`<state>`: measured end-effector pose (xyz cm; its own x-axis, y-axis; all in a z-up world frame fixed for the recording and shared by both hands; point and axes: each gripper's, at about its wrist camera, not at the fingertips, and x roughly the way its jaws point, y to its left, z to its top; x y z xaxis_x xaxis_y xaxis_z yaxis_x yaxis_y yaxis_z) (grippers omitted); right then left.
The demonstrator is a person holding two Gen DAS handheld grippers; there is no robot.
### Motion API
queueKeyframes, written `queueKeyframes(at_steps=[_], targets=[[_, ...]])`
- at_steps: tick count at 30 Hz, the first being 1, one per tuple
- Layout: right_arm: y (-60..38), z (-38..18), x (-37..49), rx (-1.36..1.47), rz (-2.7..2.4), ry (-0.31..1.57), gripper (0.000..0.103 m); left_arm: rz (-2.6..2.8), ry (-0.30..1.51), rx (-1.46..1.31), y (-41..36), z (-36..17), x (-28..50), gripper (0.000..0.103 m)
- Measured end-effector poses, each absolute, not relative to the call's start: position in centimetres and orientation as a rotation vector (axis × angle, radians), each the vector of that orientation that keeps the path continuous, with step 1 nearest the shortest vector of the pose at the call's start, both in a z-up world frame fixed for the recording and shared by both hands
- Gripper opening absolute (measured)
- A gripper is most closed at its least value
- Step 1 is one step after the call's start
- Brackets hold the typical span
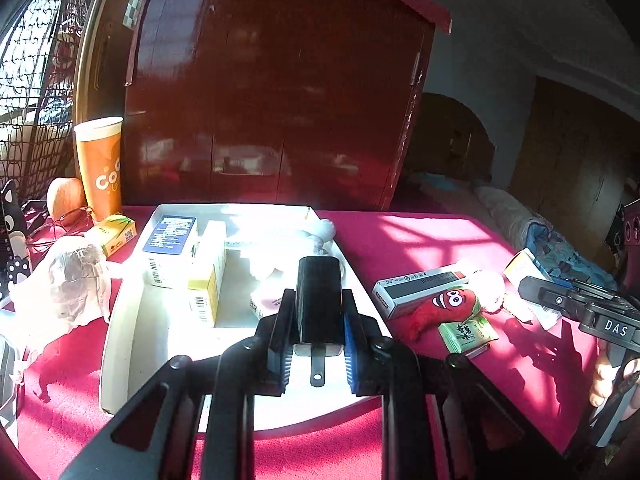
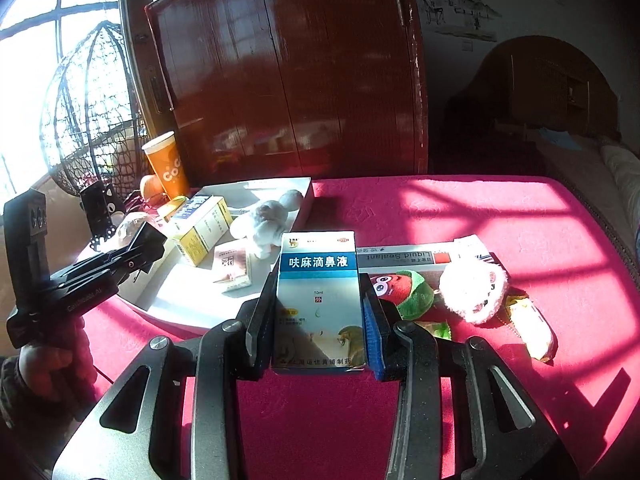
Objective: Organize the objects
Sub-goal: 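Carry the black charger with the left gripper while the right gripper carries the nasal-drops box to the tray, then lower both held items into the white tray and open both grippers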
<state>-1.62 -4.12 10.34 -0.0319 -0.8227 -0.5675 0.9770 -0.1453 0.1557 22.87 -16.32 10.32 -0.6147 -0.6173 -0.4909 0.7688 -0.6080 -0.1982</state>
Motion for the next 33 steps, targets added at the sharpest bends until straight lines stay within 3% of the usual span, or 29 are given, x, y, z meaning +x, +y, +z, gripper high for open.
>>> queueKeyframes(at_steps=[20, 33], targets=[[-11.3, 11.1, 3.4, 0.657, -1.467, 0.345, 0.036, -2.065, 0.564, 0.425, -21.2, 10.6, 29.5, 0.020], [-18.4, 7.6, 8.4, 0.759, -1.368, 0.416, 0.036, -1.986, 0.481, 0.649, -23.5, 8.2, 26.7, 0.020]])
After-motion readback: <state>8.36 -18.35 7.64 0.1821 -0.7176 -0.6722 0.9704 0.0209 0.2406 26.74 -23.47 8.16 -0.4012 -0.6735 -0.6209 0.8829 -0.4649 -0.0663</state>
